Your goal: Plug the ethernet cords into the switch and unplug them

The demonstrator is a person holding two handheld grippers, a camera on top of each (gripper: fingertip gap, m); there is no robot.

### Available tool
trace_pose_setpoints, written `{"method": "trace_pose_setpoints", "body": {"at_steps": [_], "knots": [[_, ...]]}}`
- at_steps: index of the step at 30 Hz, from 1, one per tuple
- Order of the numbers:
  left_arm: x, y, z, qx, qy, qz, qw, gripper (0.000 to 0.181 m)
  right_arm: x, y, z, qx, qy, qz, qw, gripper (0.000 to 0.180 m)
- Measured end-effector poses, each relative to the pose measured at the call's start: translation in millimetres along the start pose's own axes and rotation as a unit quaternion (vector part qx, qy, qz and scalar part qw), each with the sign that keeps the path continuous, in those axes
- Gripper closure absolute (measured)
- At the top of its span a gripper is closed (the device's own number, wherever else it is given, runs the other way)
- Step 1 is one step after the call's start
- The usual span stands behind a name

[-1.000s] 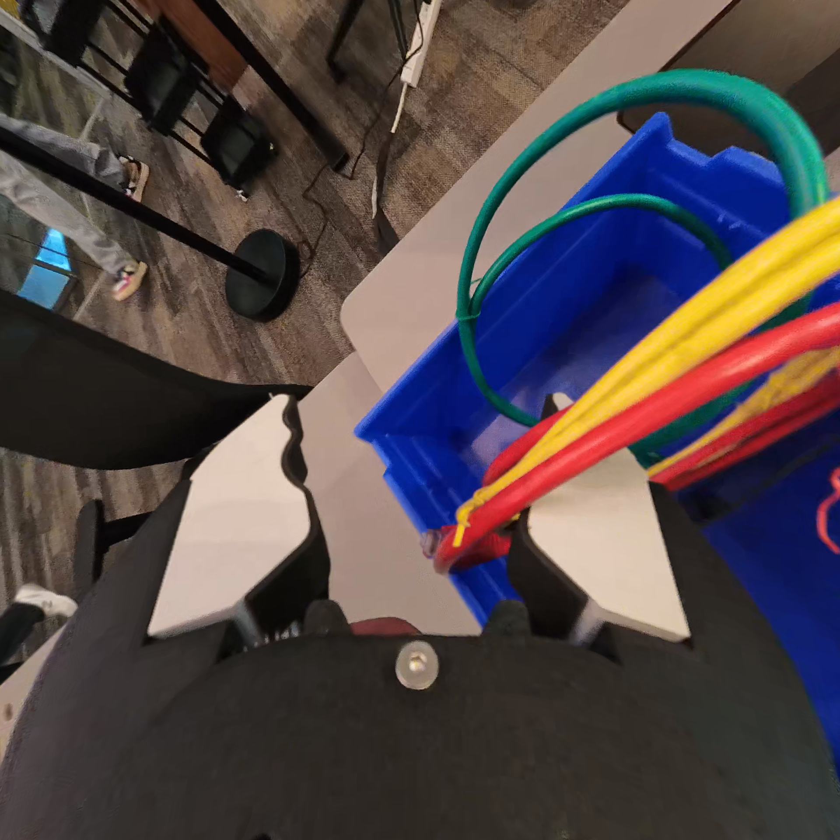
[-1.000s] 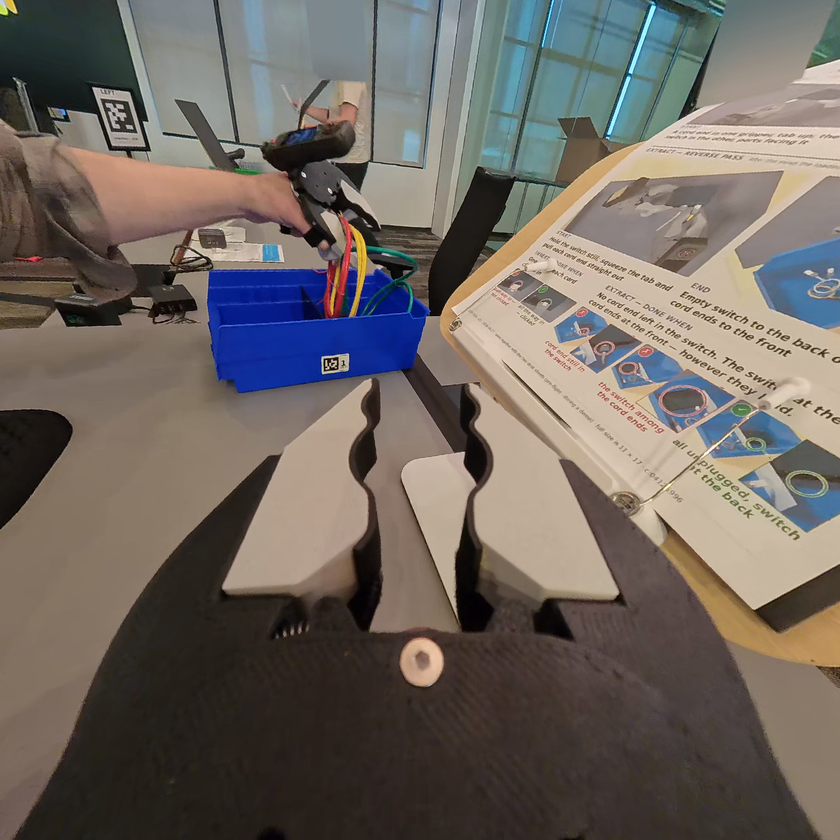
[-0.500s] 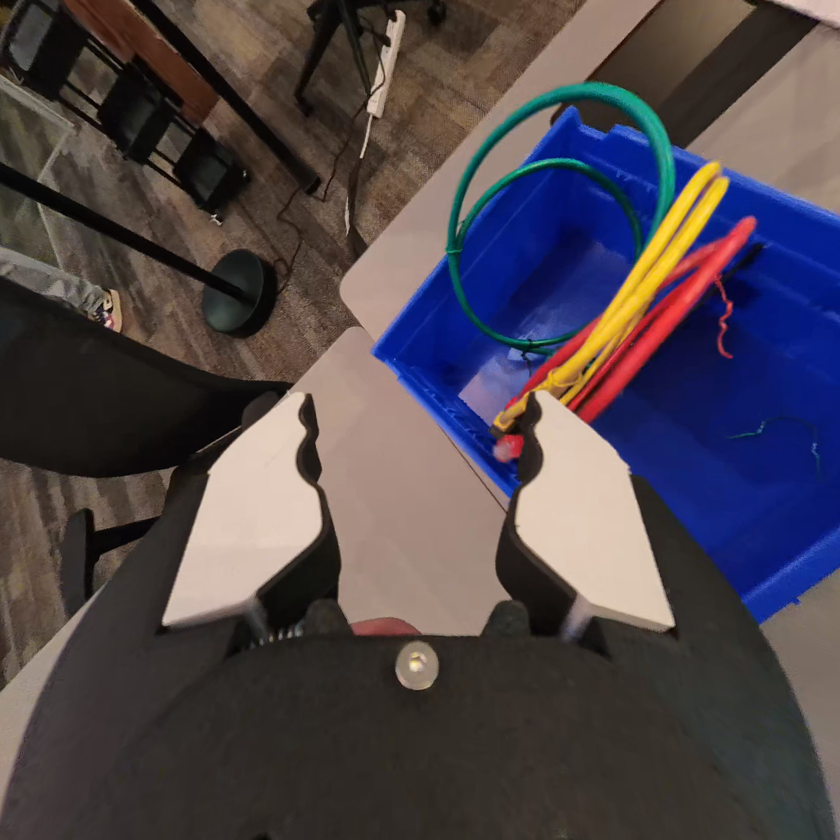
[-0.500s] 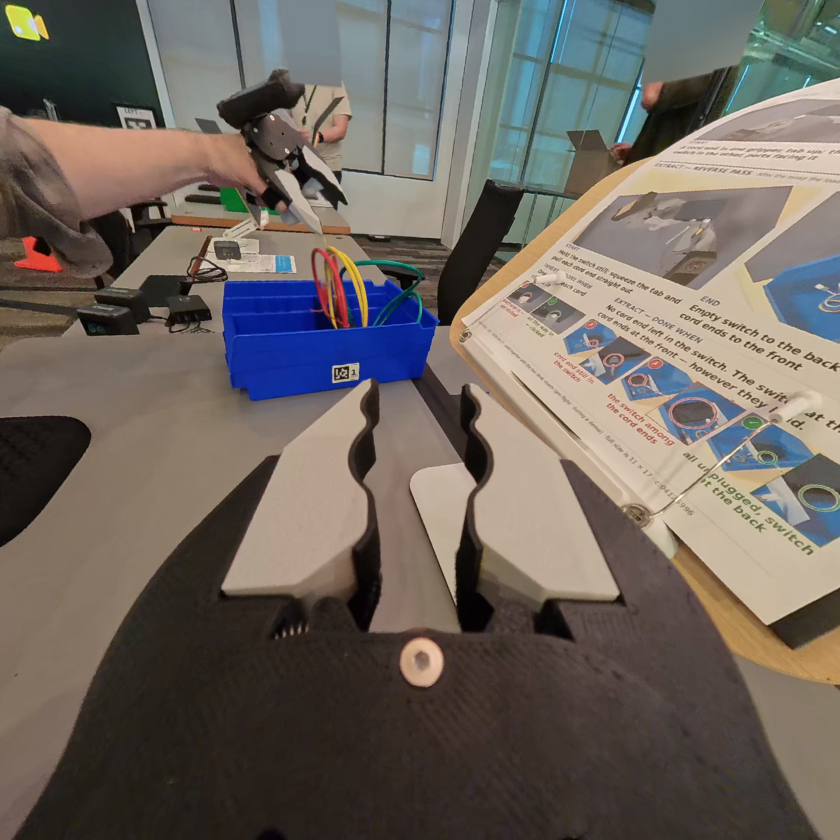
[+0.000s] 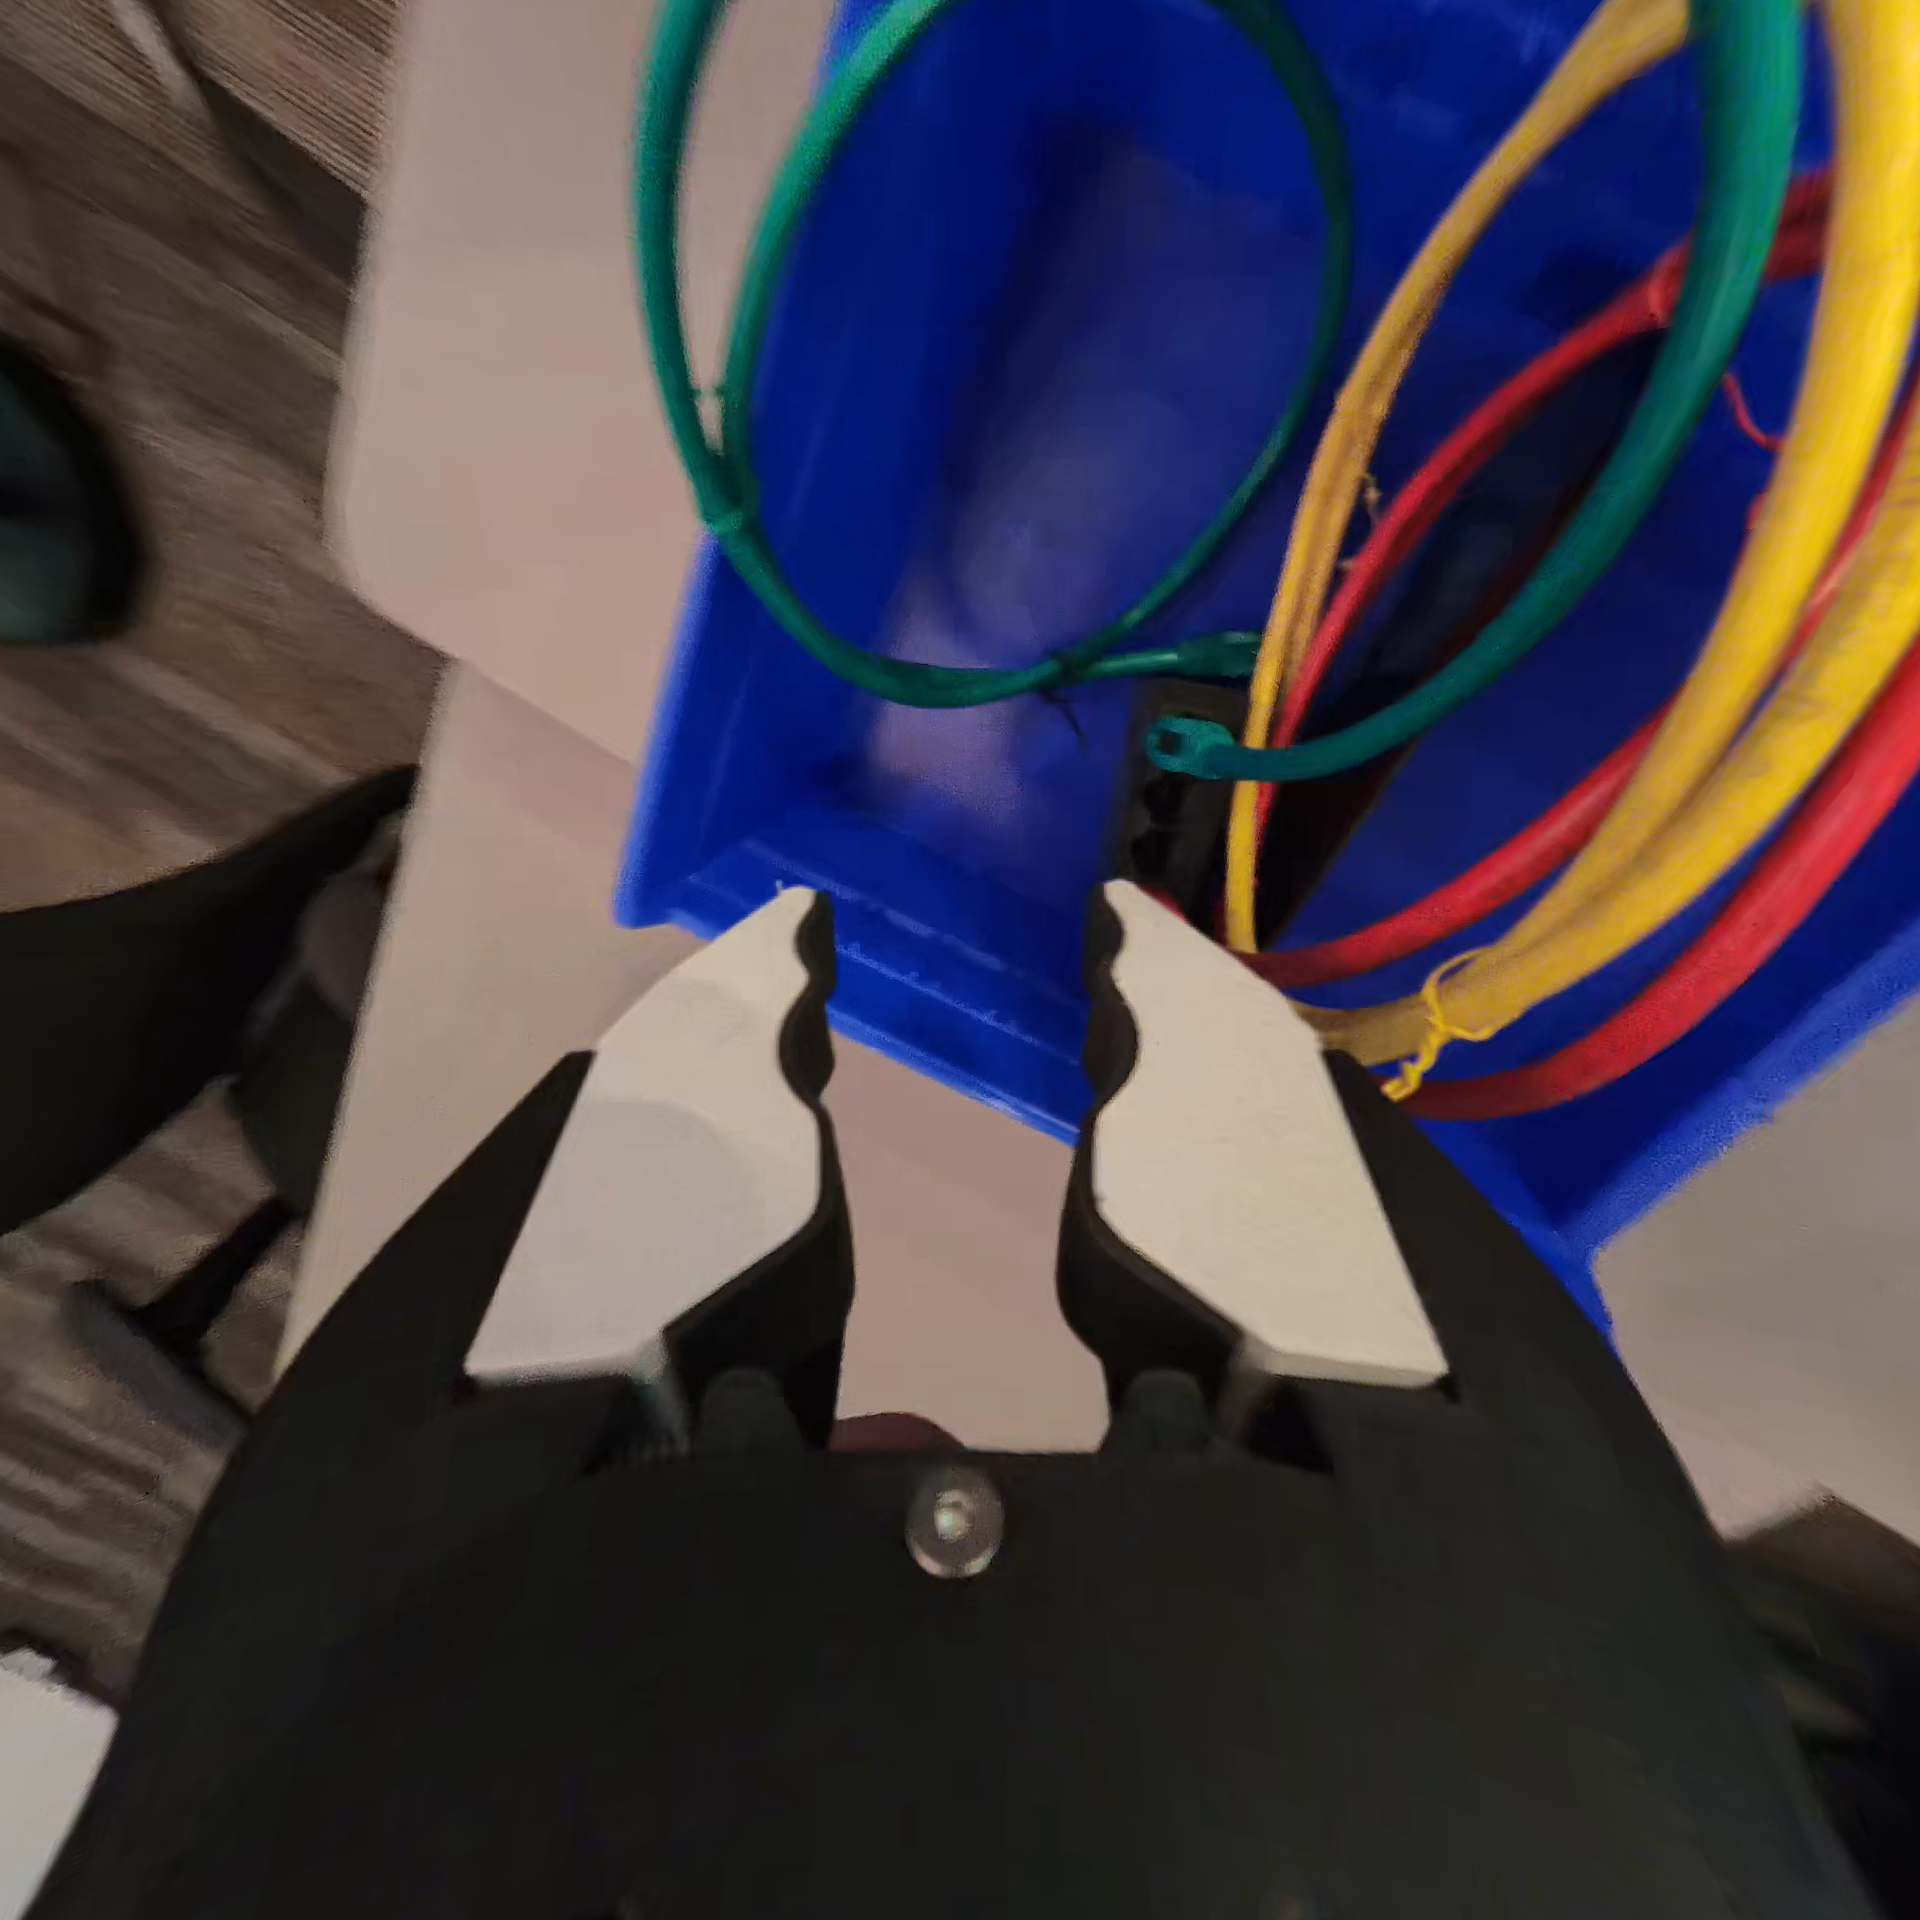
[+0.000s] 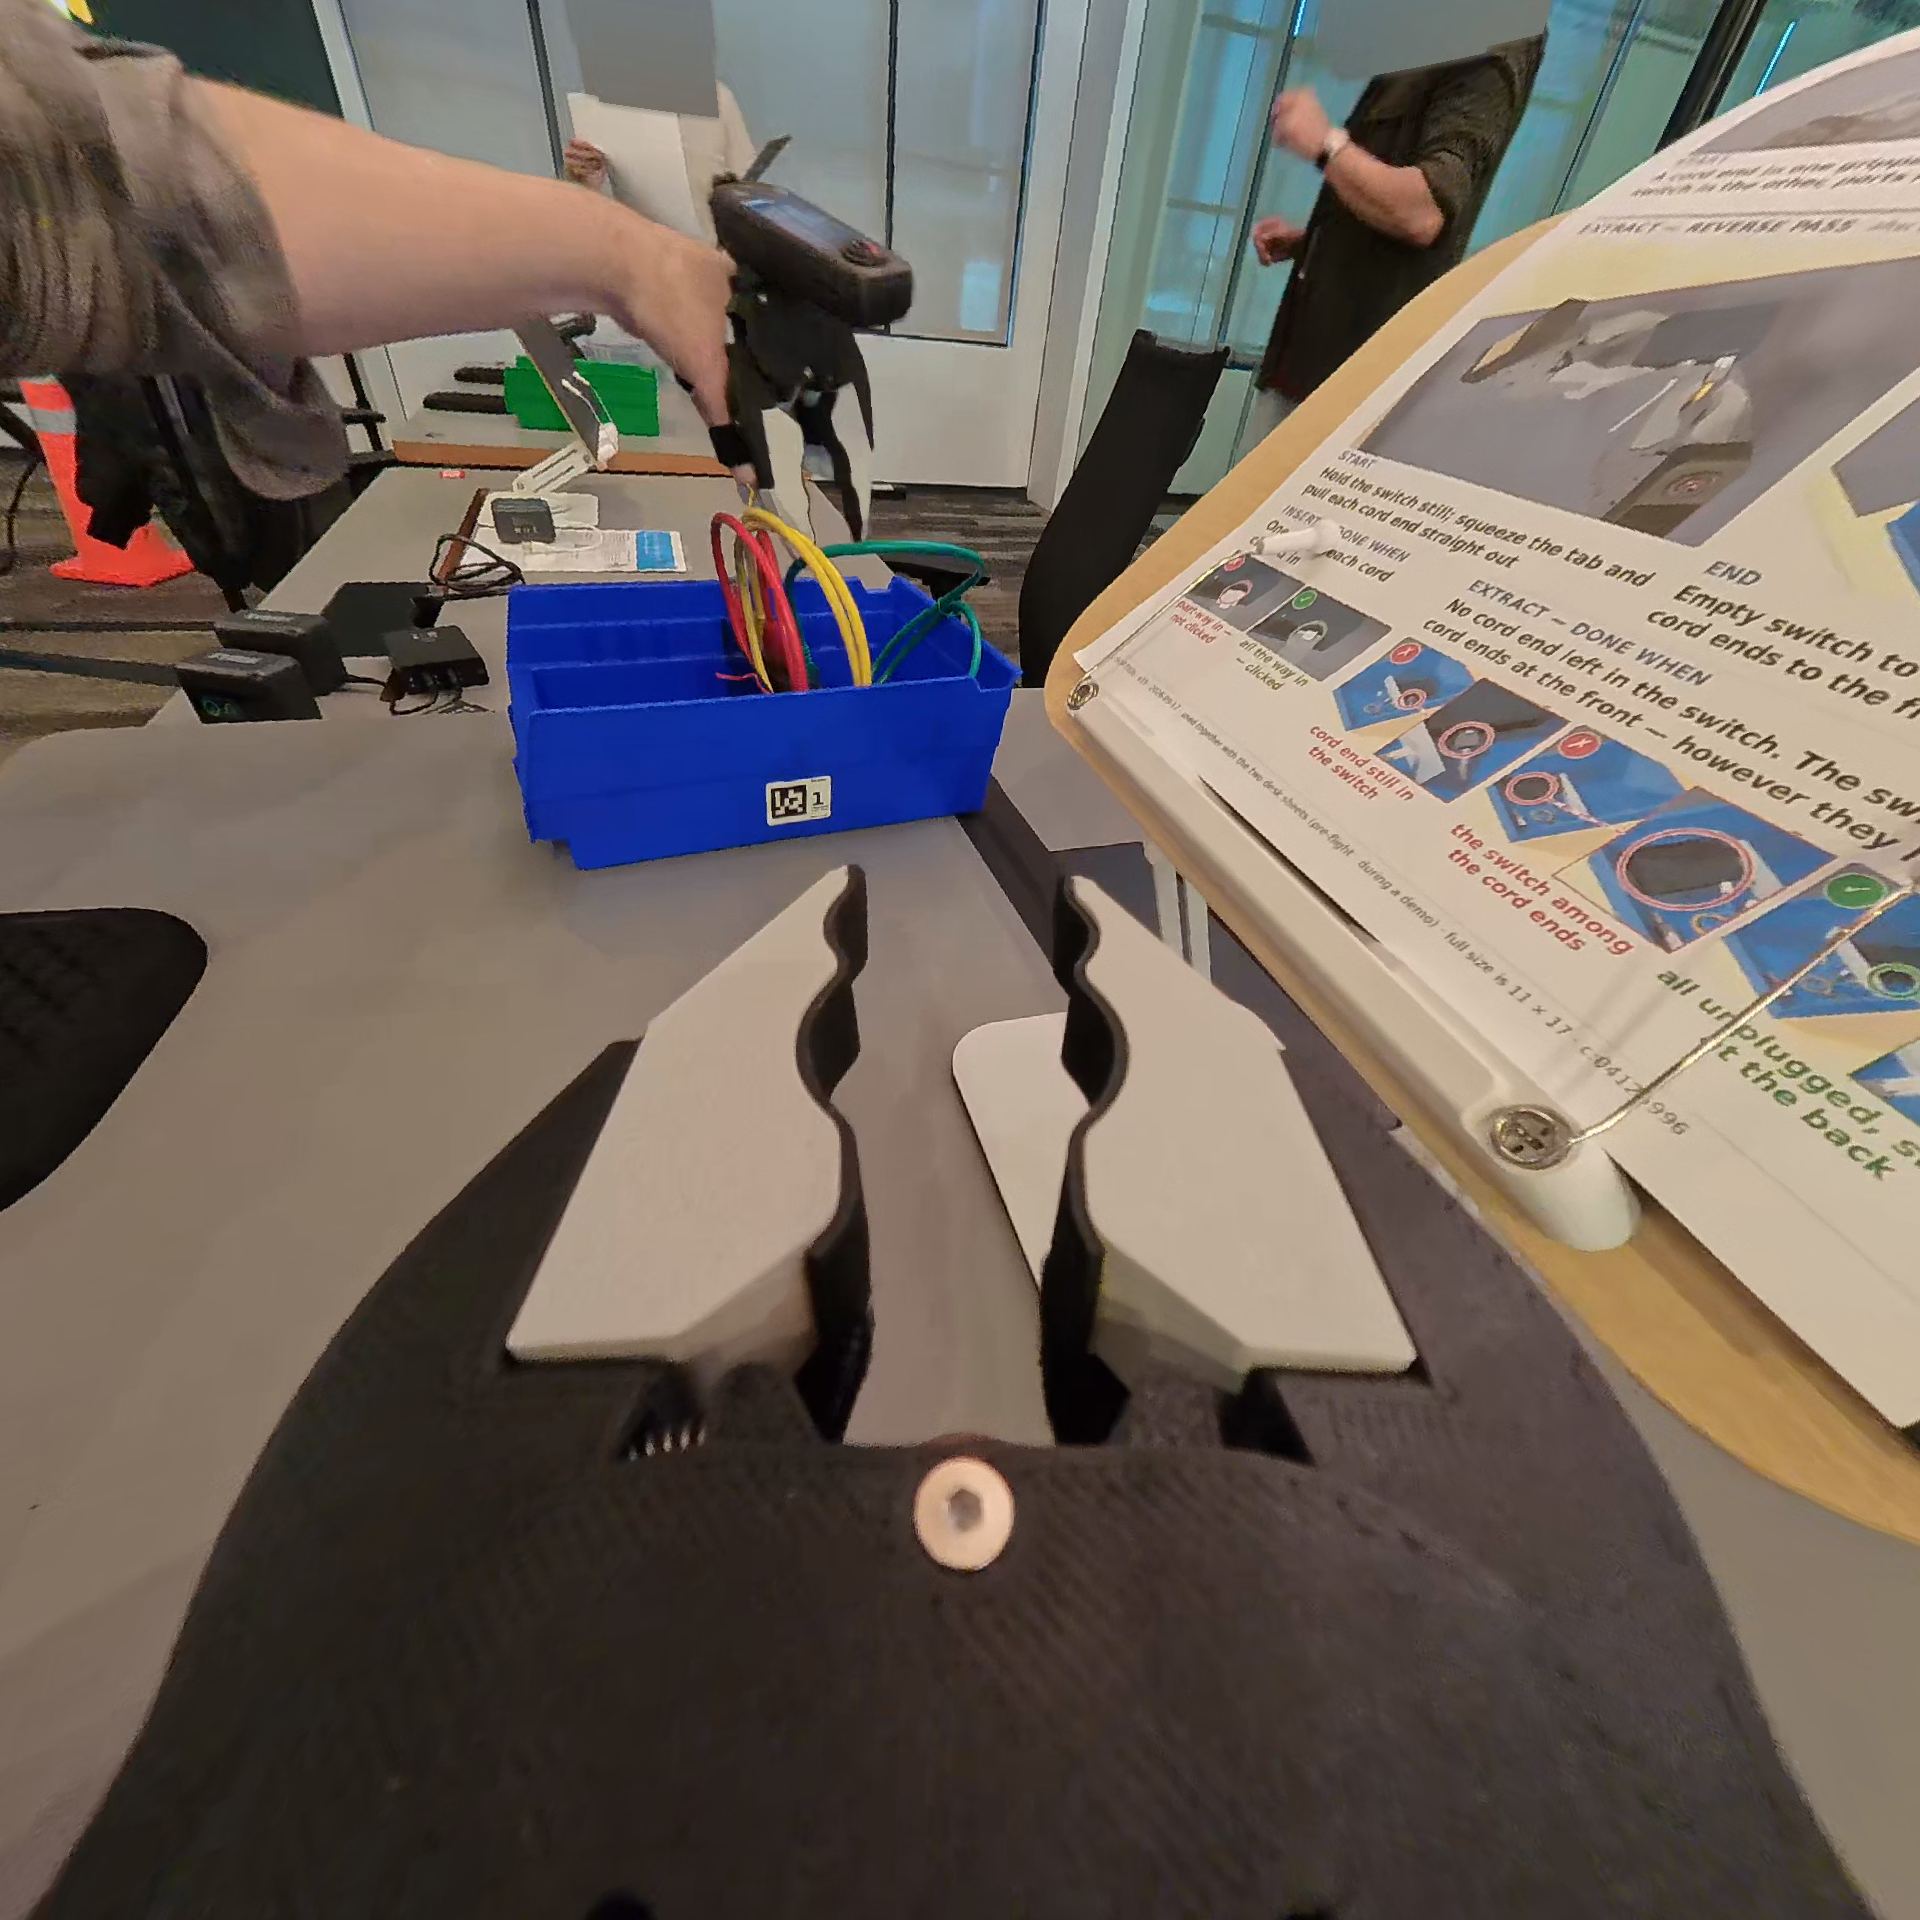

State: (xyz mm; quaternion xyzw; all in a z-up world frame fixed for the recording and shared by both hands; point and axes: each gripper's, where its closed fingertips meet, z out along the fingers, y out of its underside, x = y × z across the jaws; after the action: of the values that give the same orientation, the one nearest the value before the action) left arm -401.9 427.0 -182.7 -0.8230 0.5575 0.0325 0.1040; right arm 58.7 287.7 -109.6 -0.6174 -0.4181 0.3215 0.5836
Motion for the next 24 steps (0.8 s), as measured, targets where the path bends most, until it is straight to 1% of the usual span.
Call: {"method": "trace_pose_setpoints", "body": {"at_steps": [1, 2, 3, 4, 5, 6, 7, 9, 14, 15, 18, 21, 24], "knots": [[3.7, -0.1, 5.1, -0.010, 0.035, -0.007, 0.999, 0.146, 0.9, 2.1, 0.0, -0.002, 0.001, 0.001, 1.000, 0.146], [5.2, -3.5, 8.0, -0.009, 0.062, -0.019, 0.998, 0.149, 2.2, 4.3, -0.2, -0.003, 0.002, 0.004, 1.000, 0.146], [4.2, -6.7, 9.5, -0.007, 0.076, -0.025, 0.997, 0.148, 3.4, 6.6, -0.3, -0.005, 0.002, 0.007, 1.000, 0.146], [0.2, -11.4, 9.9, 0.000, 0.080, -0.027, 0.996, 0.151, 4.7, 8.9, -0.4, -0.005, 0.003, 0.010, 1.000, 0.146], [-0.4, -19.4, 8.5, 0.022, 0.100, -0.039, 0.994, 0.157, 5.8, 11.3, -0.4, -0.006, 0.002, 0.014, 1.000, 0.146], [-0.3, -25.3, 6.9, 0.037, 0.125, -0.055, 0.990, 0.160, 6.6, 13.6, -0.2, -0.006, 0.001, 0.018, 1.000, 0.146], [-5.9, -25.0, 8.6, 0.031, 0.123, -0.059, 0.990, 0.160, 7.3, 16.0, 0.2, -0.006, 0.000, 0.023, 1.000, 0.146], [-4.8, -14.7, 18.0, -0.009, 0.132, -0.042, 0.990, 0.156, 8.3, 21.5, 1.5, -0.010, -0.001, 0.029, 1.000, 0.146], [29.7, 14.9, 49.9, -0.128, 0.187, -0.003, 0.974, 0.144, 7.4, 31.5, 5.6, -0.021, -0.005, 0.035, 0.999, 0.146], [33.6, 17.4, 55.1, -0.138, 0.190, -0.001, 0.972, 0.139, 7.2, 32.7, 6.3, -0.022, -0.006, 0.036, 0.999, 0.146], [40.8, 17.2, 64.2, -0.148, 0.196, 0.011, 0.969, 0.141, 6.1, 35.5, 7.9, -0.026, -0.009, 0.037, 0.999, 0.146], [45.5, 19.3, 70.4, -0.165, 0.198, 0.025, 0.966, 0.138, 5.6, 36.1, 8.2, -0.028, -0.009, 0.037, 0.999, 0.146], [46.9, 17.5, 72.2, -0.162, 0.194, 0.028, 0.967, 0.128, 5.8, 35.6, 7.5, -0.026, -0.009, 0.037, 0.999, 0.146]]}}
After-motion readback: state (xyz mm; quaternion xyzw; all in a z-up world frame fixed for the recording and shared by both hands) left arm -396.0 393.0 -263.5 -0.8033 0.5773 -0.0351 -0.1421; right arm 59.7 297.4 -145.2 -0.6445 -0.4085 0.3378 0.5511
